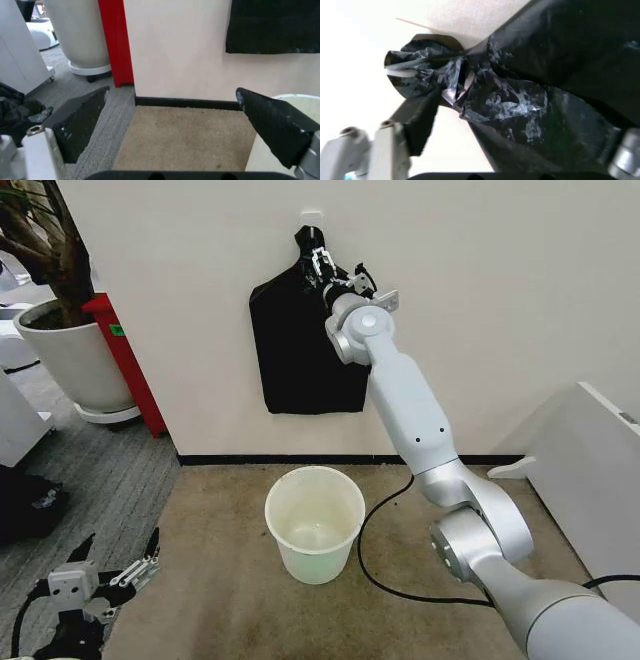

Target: Place the garbage bag over the trash bin.

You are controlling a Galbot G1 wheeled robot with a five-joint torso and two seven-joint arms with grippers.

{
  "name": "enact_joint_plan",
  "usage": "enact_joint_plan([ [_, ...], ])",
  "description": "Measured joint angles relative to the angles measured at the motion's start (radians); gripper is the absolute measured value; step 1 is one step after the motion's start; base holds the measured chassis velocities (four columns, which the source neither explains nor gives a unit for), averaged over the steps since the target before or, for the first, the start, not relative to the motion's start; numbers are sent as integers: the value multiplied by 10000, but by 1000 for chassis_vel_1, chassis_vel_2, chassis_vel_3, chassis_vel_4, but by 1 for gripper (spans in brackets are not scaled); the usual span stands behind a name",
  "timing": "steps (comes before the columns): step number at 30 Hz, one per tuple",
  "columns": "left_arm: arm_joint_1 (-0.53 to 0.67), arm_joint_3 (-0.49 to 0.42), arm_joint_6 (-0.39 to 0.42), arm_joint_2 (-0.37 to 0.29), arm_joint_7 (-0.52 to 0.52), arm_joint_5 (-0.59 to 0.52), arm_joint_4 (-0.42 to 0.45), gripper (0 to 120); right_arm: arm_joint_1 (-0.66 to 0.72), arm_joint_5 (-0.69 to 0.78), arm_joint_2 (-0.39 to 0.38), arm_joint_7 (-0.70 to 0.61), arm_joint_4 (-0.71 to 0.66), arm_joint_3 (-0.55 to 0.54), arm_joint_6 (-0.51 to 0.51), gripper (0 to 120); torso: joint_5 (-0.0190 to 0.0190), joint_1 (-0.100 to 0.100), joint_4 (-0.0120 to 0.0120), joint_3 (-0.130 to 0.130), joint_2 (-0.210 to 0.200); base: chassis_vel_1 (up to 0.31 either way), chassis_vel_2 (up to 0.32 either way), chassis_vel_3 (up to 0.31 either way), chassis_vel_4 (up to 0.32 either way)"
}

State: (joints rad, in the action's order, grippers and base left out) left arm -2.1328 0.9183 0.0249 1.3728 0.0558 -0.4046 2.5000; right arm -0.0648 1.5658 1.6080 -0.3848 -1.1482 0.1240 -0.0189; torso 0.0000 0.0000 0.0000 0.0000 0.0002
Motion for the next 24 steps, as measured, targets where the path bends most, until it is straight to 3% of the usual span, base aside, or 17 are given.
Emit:
enact_joint_plan([
  [3, 13, -3, -1, 0, -1, 2, 0, 100, 0, 15, 0, -25, 22, -25, 13, 62, 0, 0, 1, 0, 0, 0, 0, 0, 0],
  [14, 46, -10, -3, 0, -4, 10, 0, 100, 87, 28, 0, -60, 61, -36, 13, 27, 0, 0, 0, 0, -2, 0, 0, 0, 0],
  [16, 54, -12, -4, 2, -6, 12, 0, 100, 130, 49, 0, -90, 70, 22, 12, 15, 0, 0, 0, 0, -2, 0, 0, 0, 0],
  [21, 67, -15, -8, 4, -8, 16, 0, 100, 154, 140, 0, -230, 69, 77, 6, 0, 0, 0, 0, 0, -1, 0, 0, 0, 0],
  [24, 70, -17, -11, 5, -10, 19, 0, 100, 175, 161, 0, -316, 62, 78, 5, 0, 0, 0, 0, 0, -2, 0, 0, 0, 0],
])
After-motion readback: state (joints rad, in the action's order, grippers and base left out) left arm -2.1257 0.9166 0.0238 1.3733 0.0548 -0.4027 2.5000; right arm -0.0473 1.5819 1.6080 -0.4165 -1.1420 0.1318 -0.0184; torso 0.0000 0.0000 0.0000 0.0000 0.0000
